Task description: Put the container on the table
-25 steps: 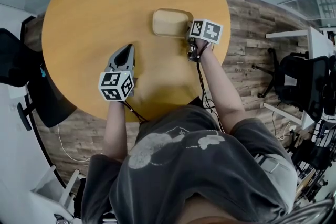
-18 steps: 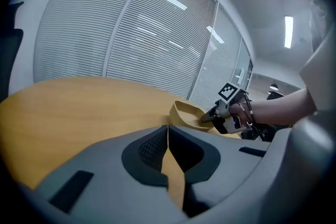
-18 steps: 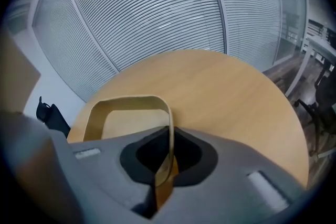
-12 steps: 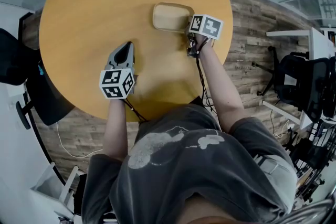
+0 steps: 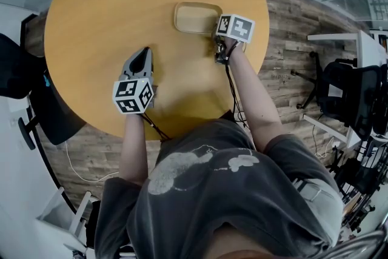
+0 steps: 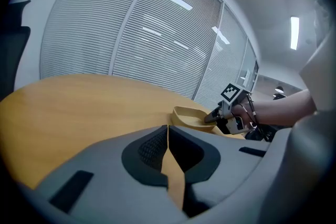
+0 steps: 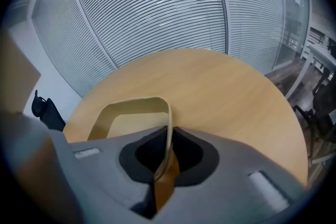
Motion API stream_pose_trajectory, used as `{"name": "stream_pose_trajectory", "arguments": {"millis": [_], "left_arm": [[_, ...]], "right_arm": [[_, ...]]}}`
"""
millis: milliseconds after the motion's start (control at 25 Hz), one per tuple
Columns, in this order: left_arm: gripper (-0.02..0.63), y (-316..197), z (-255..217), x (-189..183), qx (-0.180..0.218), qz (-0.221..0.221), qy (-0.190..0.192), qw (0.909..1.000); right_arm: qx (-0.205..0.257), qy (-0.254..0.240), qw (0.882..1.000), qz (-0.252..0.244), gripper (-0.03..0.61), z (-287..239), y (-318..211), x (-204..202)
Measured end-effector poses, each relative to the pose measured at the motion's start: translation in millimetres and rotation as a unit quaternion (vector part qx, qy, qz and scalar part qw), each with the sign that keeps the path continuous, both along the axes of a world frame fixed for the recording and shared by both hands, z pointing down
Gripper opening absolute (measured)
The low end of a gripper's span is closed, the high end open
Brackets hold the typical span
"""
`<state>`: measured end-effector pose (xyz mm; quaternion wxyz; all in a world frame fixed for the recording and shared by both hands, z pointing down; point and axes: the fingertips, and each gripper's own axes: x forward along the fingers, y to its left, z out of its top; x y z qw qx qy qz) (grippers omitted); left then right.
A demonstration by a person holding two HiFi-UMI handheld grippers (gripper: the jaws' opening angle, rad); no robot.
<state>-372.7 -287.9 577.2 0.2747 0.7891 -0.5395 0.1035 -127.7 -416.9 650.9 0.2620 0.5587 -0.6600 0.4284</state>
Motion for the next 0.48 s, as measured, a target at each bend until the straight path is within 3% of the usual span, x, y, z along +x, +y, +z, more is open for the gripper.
{"name": "stream_pose_trajectory", "arguments": {"millis": [280,480], "left_arm": [[0.000,2,-2,-2,0.001,-0.003,0.003,1.0000],[0.000,4,-7,-2,0.003,-0.007,0.005,1.0000]], "right_arm": [[0.009,-0.003,1.000,-0.005,0.020,-3,1,-2],[0.028,-0.012,0.999,-0.017,0.069,-10,0,-2]]}}
